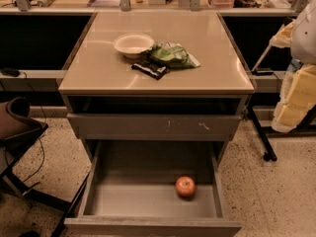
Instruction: Pick apple from middle drawer and place on counter
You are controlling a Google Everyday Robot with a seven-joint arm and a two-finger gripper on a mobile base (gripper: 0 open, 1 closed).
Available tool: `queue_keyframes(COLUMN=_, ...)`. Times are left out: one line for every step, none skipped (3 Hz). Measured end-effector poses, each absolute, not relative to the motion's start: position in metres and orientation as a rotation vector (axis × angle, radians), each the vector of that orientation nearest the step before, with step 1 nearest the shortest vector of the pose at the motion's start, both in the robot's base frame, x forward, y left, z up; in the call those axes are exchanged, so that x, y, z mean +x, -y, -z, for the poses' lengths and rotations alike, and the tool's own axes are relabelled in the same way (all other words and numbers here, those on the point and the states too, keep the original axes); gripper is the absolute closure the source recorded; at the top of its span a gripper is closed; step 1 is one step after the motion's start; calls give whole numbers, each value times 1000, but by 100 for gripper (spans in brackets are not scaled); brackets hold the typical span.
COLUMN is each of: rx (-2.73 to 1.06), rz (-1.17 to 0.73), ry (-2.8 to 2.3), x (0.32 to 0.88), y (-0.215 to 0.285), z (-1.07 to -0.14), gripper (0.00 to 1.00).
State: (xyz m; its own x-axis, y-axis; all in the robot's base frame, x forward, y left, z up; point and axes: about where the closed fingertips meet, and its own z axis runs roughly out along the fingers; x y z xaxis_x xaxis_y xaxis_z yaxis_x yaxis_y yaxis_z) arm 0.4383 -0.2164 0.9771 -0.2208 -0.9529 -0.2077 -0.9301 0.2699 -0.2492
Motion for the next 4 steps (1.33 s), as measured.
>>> queue_keyframes(rx=-1723, rz=102, ry=-2229, x=438, y=216, z=-977, gripper=0)
queue_keyframes(rx=-1719, rz=63, ry=-2201, x=438, y=215, z=-961, gripper=0)
queue_keyframes(rx=-1703, rz=-109, ry=-2144, x=438, y=209, z=-894, gripper=0)
queue_keyframes(rx=-1645, rz=-315, ry=-2090, x=431, y=196, z=-806, gripper=0)
